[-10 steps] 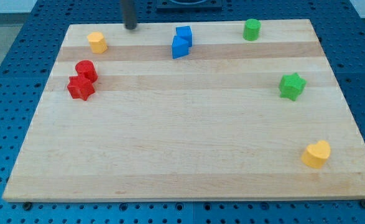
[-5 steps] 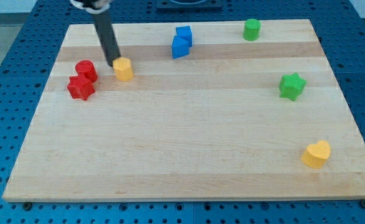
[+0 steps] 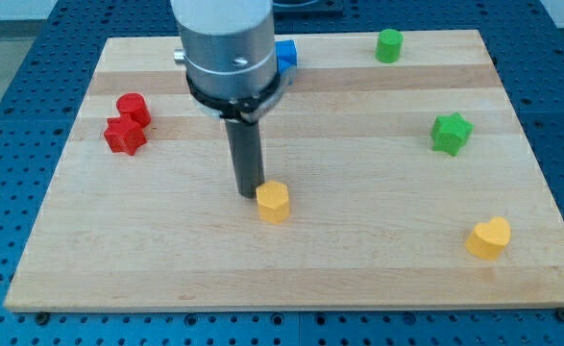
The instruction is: Slide the yellow hexagon left to the yellow heart
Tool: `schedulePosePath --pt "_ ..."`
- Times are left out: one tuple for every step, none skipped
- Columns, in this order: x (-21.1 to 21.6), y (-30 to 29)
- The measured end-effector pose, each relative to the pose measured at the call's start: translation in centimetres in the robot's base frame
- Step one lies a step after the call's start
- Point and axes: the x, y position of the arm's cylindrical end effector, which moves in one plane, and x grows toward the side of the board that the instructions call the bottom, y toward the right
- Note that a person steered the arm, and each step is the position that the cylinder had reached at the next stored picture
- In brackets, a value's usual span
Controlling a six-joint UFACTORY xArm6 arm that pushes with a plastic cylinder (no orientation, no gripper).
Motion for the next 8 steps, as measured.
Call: schedulePosePath --pt "3.5 6.3" --pt "3.7 2.8" --pt "8.1 4.0" --pt "8.5 10.0" --pt "8.5 12.7" --pt "8.5 9.4" --pt "6.0 7.3" --pt "4.2 9.1"
